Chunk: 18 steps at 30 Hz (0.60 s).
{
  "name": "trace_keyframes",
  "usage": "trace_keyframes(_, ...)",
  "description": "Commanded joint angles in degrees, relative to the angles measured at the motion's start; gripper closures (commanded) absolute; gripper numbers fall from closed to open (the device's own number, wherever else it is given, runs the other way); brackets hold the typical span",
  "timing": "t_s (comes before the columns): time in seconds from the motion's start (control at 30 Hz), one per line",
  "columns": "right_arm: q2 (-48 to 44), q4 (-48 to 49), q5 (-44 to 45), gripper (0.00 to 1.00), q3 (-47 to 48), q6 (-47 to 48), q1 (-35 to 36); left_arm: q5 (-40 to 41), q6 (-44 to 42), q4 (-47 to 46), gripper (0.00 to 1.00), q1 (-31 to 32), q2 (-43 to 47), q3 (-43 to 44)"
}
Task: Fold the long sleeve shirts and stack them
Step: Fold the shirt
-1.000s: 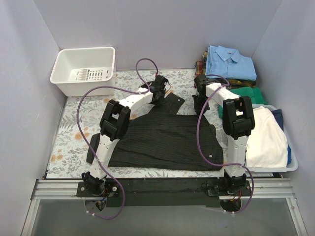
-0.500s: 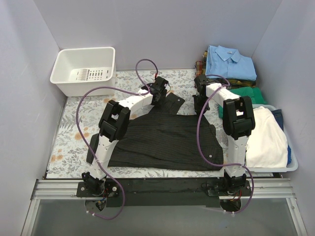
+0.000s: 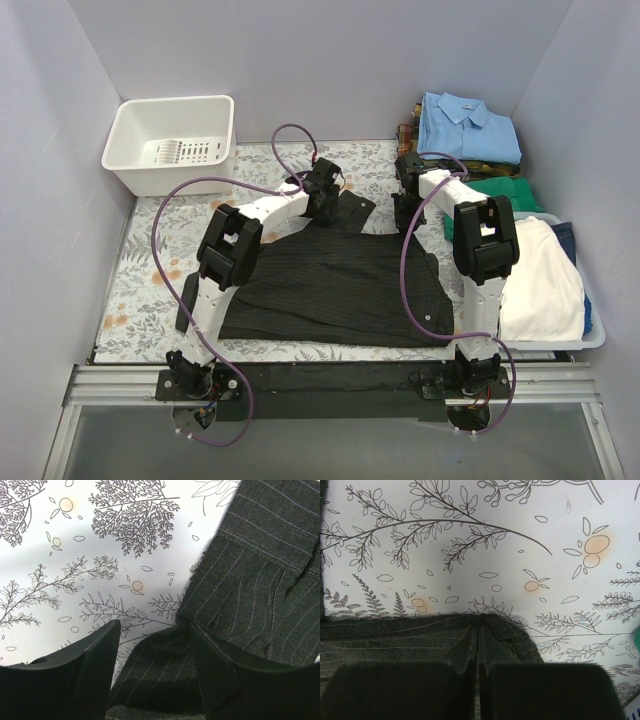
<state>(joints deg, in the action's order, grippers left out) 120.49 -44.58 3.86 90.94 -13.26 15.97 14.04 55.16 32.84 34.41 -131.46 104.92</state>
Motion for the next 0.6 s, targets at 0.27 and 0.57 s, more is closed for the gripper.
trace_keyframes(0.27, 0.1, -0.33, -1.75, 0.99, -2.26, -0.28, 0.12, 0.73, 4.25, -1.99, 0.41, 0.83, 9.11, -4.29)
trace_keyframes(0.57, 0.54, -0.25, -1.84, 0.99, -1.73, -0.37, 0.03, -2.79, 2.85, 1.69, 0.6, 0.92, 2.62, -2.97)
